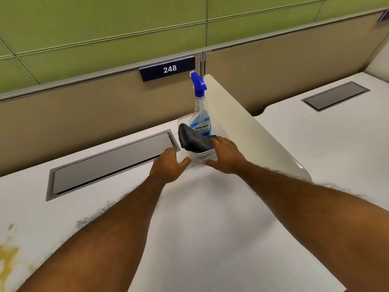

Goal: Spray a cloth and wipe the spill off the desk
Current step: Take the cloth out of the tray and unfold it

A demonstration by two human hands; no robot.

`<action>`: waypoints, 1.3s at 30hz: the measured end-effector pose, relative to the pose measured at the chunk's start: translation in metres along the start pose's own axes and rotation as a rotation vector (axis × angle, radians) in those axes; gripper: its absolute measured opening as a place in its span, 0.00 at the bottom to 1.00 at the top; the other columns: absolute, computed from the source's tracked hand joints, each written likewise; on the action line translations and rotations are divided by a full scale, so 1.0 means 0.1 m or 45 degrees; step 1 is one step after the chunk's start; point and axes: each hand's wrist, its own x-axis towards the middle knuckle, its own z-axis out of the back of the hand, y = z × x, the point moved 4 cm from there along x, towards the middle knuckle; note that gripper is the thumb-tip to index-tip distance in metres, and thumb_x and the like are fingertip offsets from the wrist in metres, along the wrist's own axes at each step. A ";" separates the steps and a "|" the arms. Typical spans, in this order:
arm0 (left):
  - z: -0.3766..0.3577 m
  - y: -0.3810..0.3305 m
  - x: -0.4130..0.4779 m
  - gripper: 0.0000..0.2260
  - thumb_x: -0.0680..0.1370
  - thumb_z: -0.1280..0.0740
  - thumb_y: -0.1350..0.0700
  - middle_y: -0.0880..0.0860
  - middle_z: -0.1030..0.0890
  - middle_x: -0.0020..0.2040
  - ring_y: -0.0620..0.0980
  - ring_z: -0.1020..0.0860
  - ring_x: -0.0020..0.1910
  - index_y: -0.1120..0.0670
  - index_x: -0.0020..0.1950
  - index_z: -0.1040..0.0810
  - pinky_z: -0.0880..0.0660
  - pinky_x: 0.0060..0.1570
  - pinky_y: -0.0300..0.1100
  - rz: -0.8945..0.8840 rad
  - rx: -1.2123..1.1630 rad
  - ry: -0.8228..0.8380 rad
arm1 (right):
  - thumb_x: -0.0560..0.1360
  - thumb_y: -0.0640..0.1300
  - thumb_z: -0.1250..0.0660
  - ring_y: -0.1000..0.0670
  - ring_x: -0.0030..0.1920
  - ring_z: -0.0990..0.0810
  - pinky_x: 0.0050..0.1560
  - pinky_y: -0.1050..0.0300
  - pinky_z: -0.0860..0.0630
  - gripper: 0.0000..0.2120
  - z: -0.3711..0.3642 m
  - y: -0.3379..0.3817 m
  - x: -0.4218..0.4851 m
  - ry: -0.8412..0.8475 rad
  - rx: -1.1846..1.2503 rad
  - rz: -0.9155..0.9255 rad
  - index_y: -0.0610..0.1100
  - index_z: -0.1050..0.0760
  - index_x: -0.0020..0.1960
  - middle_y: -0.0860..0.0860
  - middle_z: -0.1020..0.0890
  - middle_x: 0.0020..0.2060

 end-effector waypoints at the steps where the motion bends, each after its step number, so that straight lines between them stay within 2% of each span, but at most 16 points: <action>1: -0.03 -0.04 0.07 0.35 0.76 0.38 0.35 0.56 0.33 0.76 0.57 0.33 0.73 0.55 0.77 0.38 0.32 0.69 0.53 0.026 -0.146 0.008 | 0.69 0.63 0.28 0.46 0.68 0.30 0.69 0.48 0.31 0.38 -0.04 0.02 0.08 -0.015 0.052 0.018 0.49 0.37 0.72 0.48 0.29 0.70; 5: -0.08 -0.18 0.25 0.26 0.78 0.32 0.48 0.57 0.24 0.68 0.57 0.25 0.65 0.57 0.72 0.32 0.28 0.60 0.47 0.065 -0.581 -0.009 | 0.68 0.62 0.27 0.47 0.61 0.25 0.63 0.49 0.25 0.33 -0.05 0.14 0.30 0.044 0.096 0.021 0.48 0.33 0.66 0.49 0.23 0.63; 8: -0.10 -0.22 0.32 0.22 0.77 0.30 0.54 0.57 0.21 0.63 0.54 0.22 0.59 0.58 0.69 0.29 0.26 0.56 0.44 0.029 -0.663 -0.062 | 0.72 0.59 0.30 0.47 0.59 0.23 0.61 0.49 0.24 0.26 -0.04 0.24 0.38 0.083 0.167 0.056 0.46 0.30 0.64 0.48 0.22 0.61; 11: -0.11 -0.21 0.36 0.19 0.78 0.31 0.56 0.58 0.20 0.60 0.50 0.22 0.52 0.59 0.67 0.27 0.26 0.52 0.40 0.037 -0.712 -0.141 | 0.75 0.58 0.33 0.47 0.60 0.23 0.62 0.46 0.24 0.22 -0.08 0.25 0.46 0.106 0.185 0.051 0.48 0.28 0.64 0.48 0.22 0.61; 18: -0.10 -0.21 0.35 0.17 0.78 0.31 0.57 0.58 0.19 0.60 0.55 0.20 0.58 0.60 0.65 0.25 0.24 0.57 0.44 -0.018 -0.745 -0.239 | 0.79 0.54 0.37 0.46 0.57 0.23 0.58 0.51 0.24 0.17 -0.02 0.23 0.50 0.058 0.064 0.070 0.46 0.24 0.62 0.47 0.19 0.58; 20: -0.08 -0.24 0.36 0.16 0.78 0.31 0.58 0.57 0.18 0.58 0.54 0.20 0.56 0.61 0.64 0.25 0.24 0.53 0.39 -0.040 -0.777 -0.267 | 0.80 0.52 0.38 0.46 0.55 0.21 0.56 0.52 0.24 0.15 0.04 0.23 0.51 0.023 0.061 0.066 0.46 0.22 0.61 0.47 0.18 0.56; 23: 0.04 -0.34 0.37 0.13 0.78 0.32 0.60 0.55 0.18 0.54 0.49 0.22 0.49 0.61 0.62 0.24 0.26 0.43 0.26 -0.083 -0.836 -0.360 | 0.80 0.49 0.39 0.48 0.47 0.22 0.48 0.56 0.25 0.13 0.20 0.25 0.54 -0.088 0.106 0.088 0.46 0.20 0.59 0.46 0.16 0.51; 25: 0.13 -0.42 0.36 0.12 0.78 0.32 0.61 0.53 0.19 0.51 0.46 0.22 0.46 0.61 0.61 0.23 0.27 0.40 0.23 -0.125 -0.890 -0.414 | 0.79 0.47 0.38 0.48 0.44 0.22 0.46 0.55 0.25 0.12 0.34 0.29 0.52 -0.157 0.147 0.111 0.45 0.19 0.57 0.46 0.15 0.48; 27: 0.23 -0.49 0.33 0.12 0.77 0.32 0.60 0.51 0.20 0.50 0.45 0.22 0.46 0.60 0.61 0.23 0.24 0.44 0.27 -0.171 -0.931 -0.457 | 0.78 0.47 0.37 0.46 0.44 0.21 0.48 0.49 0.22 0.12 0.47 0.32 0.49 -0.214 0.190 0.142 0.44 0.19 0.56 0.45 0.16 0.46; 29: 0.32 -0.52 0.31 0.12 0.77 0.31 0.57 0.51 0.19 0.52 0.46 0.20 0.48 0.58 0.60 0.23 0.21 0.50 0.37 -0.210 -0.981 -0.479 | 0.79 0.47 0.37 0.46 0.44 0.20 0.49 0.49 0.21 0.12 0.59 0.37 0.42 -0.253 0.236 0.168 0.42 0.19 0.54 0.45 0.16 0.46; 30: 0.36 -0.53 0.28 0.12 0.77 0.31 0.55 0.52 0.18 0.52 0.48 0.20 0.49 0.57 0.60 0.23 0.20 0.49 0.41 -0.230 -1.004 -0.476 | 0.79 0.47 0.36 0.45 0.44 0.20 0.50 0.49 0.21 0.12 0.65 0.40 0.39 -0.273 0.268 0.182 0.41 0.19 0.54 0.44 0.16 0.46; 32: 0.48 -0.56 0.18 0.13 0.78 0.32 0.53 0.53 0.19 0.54 0.49 0.20 0.48 0.56 0.60 0.25 0.21 0.43 0.38 -0.298 -1.053 -0.454 | 0.79 0.46 0.36 0.44 0.45 0.20 0.51 0.49 0.21 0.11 0.78 0.48 0.29 -0.338 0.360 0.213 0.40 0.19 0.54 0.43 0.16 0.47; 34: 0.60 -0.60 0.07 0.15 0.79 0.33 0.53 0.56 0.20 0.57 0.49 0.20 0.51 0.58 0.63 0.27 0.22 0.46 0.36 -0.405 -1.090 -0.446 | 0.78 0.45 0.35 0.45 0.45 0.19 0.51 0.49 0.20 0.11 0.91 0.55 0.18 -0.400 0.504 0.219 0.40 0.19 0.54 0.43 0.15 0.46; 36: 0.73 -0.61 -0.10 0.18 0.78 0.33 0.52 0.57 0.22 0.60 0.50 0.20 0.55 0.57 0.65 0.29 0.20 0.51 0.39 -0.492 -1.102 -0.423 | 0.78 0.44 0.34 0.46 0.45 0.19 0.50 0.53 0.20 0.10 1.02 0.64 0.03 -0.427 0.628 0.230 0.40 0.19 0.55 0.44 0.15 0.46; 39: 0.89 -0.58 -0.35 0.24 0.74 0.28 0.48 0.55 0.24 0.62 0.52 0.20 0.56 0.52 0.66 0.31 0.19 0.51 0.43 -0.538 -1.072 -0.404 | 0.78 0.44 0.34 0.48 0.42 0.19 0.46 0.54 0.20 0.09 1.16 0.81 -0.17 -0.448 0.727 0.288 0.41 0.19 0.53 0.46 0.15 0.43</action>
